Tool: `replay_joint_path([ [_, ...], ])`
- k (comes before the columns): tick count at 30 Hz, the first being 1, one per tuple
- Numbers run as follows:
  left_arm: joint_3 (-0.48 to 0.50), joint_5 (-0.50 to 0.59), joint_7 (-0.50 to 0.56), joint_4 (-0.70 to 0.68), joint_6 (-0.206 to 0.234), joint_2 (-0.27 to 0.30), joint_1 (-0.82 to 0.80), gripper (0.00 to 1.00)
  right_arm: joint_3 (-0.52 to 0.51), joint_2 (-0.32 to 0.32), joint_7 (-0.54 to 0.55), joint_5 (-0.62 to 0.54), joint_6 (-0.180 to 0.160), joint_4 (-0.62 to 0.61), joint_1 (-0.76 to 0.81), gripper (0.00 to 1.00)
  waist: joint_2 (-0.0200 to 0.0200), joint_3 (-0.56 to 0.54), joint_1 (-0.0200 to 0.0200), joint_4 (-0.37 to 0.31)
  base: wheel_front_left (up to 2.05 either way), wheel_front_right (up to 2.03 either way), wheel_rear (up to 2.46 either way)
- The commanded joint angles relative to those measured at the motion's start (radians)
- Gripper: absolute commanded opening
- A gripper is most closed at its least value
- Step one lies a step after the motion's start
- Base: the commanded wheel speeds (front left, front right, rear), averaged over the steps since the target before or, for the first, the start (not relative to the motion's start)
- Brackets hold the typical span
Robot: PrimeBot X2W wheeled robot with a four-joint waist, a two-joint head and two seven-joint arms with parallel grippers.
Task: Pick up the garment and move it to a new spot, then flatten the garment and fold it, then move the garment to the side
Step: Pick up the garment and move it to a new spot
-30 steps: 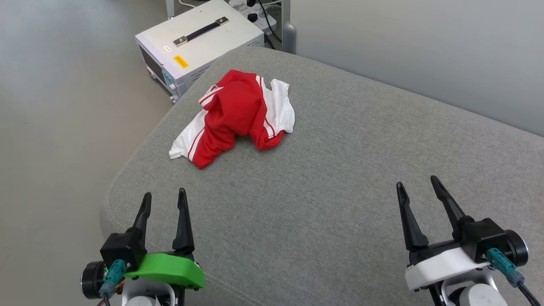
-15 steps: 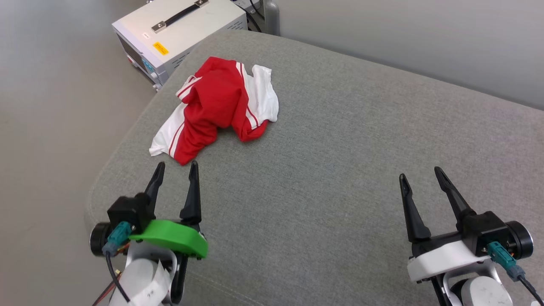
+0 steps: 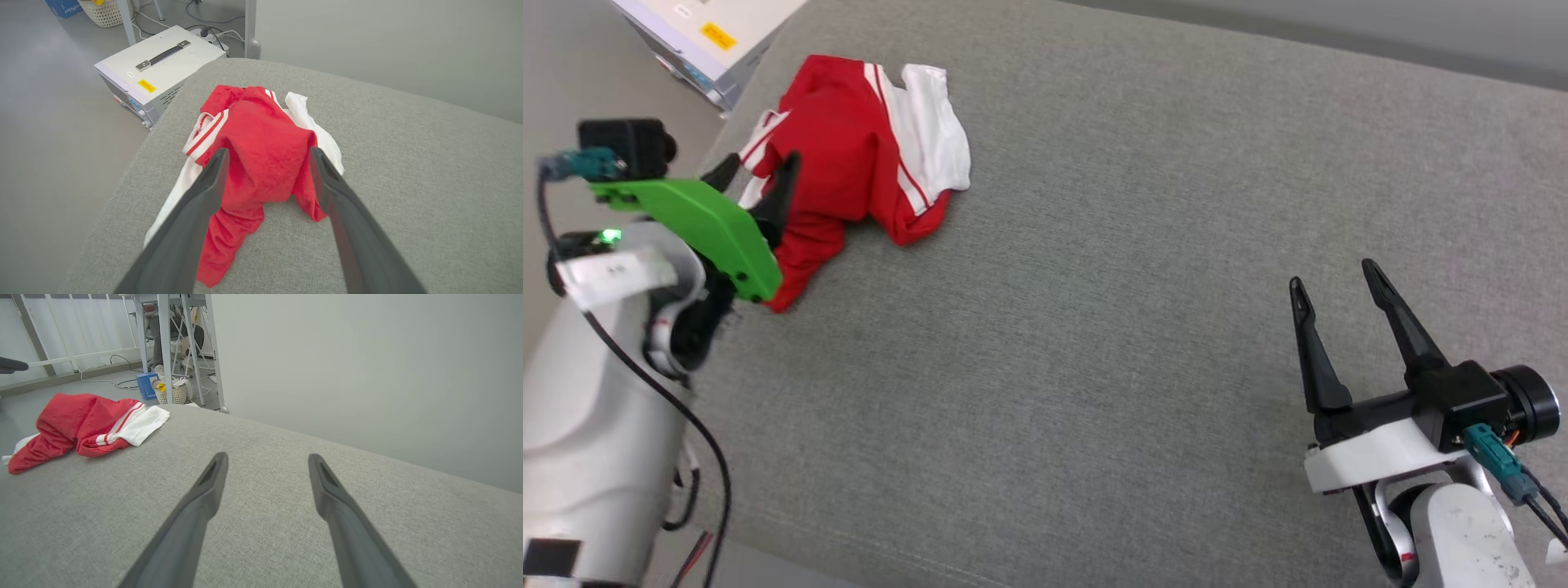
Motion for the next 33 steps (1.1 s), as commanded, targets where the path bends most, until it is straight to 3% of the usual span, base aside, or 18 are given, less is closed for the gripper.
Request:
replay_joint_path([
  [1,-0.008,-0.052,0.052,0.014,-0.003,0.028,-0.039,1.00,-0.003,-0.003,-0.009,-0.001,-0.001,-0.009,-0.023,1.00,0.0069,0.102,-0.0001,-0.094,0.00,0.00,0.00],
  [5,-0.041,-0.125,0.180,0.052,-0.003,0.120,-0.091,1.00,0.009,-0.003,-0.009,0.001,-0.001,-0.010,-0.036,1.00,0.0069,0.142,-0.0001,-0.146,0.00,0.00,0.00],
  [13,-0.061,-0.204,0.337,0.129,-0.003,0.214,-0.169,1.00,0.028,-0.003,-0.009,0.001,-0.001,-0.026,-0.064,1.00,0.0069,0.222,-0.0001,-0.215,0.00,0.00,0.00],
  [18,-0.074,-0.204,0.381,0.190,-0.002,0.230,-0.196,1.00,0.028,-0.003,-0.009,0.000,-0.001,-0.027,-0.073,1.00,0.0069,0.252,-0.0001,-0.231,0.00,0.00,0.00],
  [26,-0.098,-0.227,0.401,0.278,-0.003,0.195,-0.189,1.00,0.027,-0.003,-0.009,-0.009,-0.001,-0.017,-0.083,1.00,0.0069,0.261,-0.0001,-0.230,0.00,0.00,0.00],
  [27,-0.102,-0.236,0.405,0.281,-0.003,0.190,-0.187,0.29,0.027,-0.003,-0.009,-0.010,-0.001,-0.015,-0.084,1.00,0.0069,0.258,-0.0001,-0.228,0.00,0.00,0.00],
  [28,-0.106,-0.247,0.399,0.276,-0.003,0.186,-0.185,0.00,0.026,-0.003,-0.009,-0.012,-0.001,-0.013,-0.084,1.00,0.0069,0.254,-0.0001,-0.226,0.00,0.00,0.00],
  [33,-0.103,-0.252,0.310,0.279,-0.003,0.204,-0.189,0.00,0.027,-0.003,-0.009,-0.014,-0.001,0.000,-0.083,1.00,0.0069,0.217,-0.0001,-0.217,0.00,0.00,0.00],
])
